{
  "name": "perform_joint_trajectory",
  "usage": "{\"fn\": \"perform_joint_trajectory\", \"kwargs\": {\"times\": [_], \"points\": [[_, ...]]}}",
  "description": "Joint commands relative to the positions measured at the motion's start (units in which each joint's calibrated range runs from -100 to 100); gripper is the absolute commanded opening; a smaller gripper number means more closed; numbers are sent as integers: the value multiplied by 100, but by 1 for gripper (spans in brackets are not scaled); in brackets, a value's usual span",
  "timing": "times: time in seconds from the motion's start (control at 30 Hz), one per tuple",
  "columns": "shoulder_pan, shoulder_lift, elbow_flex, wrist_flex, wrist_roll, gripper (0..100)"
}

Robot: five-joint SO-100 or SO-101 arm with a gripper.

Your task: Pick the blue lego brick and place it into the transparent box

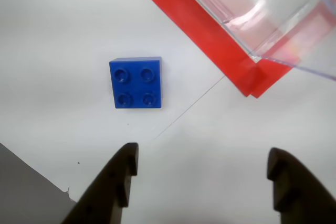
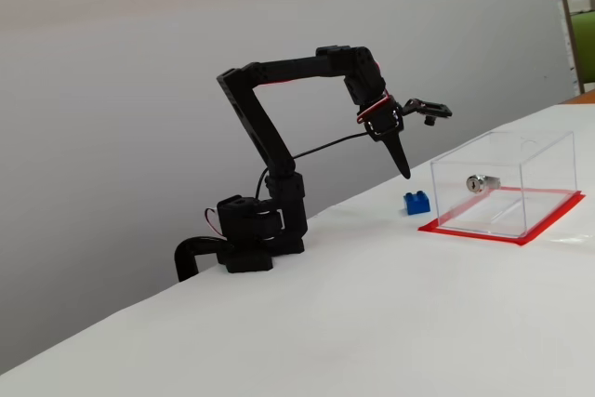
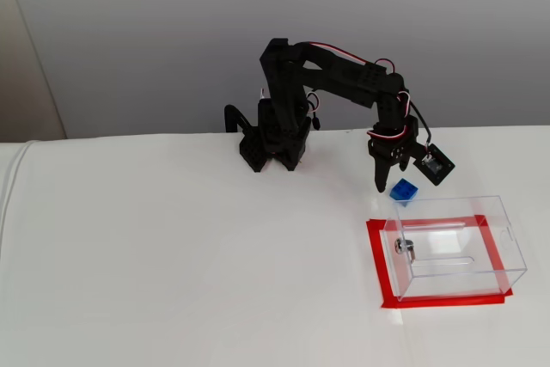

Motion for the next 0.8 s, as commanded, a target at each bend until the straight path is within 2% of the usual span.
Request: {"fn": "perform_joint_trajectory", "kwargs": {"times": [0.0,0.27,0.57,0.77], "points": [[-107,138,-439,-24,-82,28],[-403,698,-800,-154,-202,32],[-676,1080,-809,-912,-380,31],[-869,1318,-809,-990,-520,31]]}}
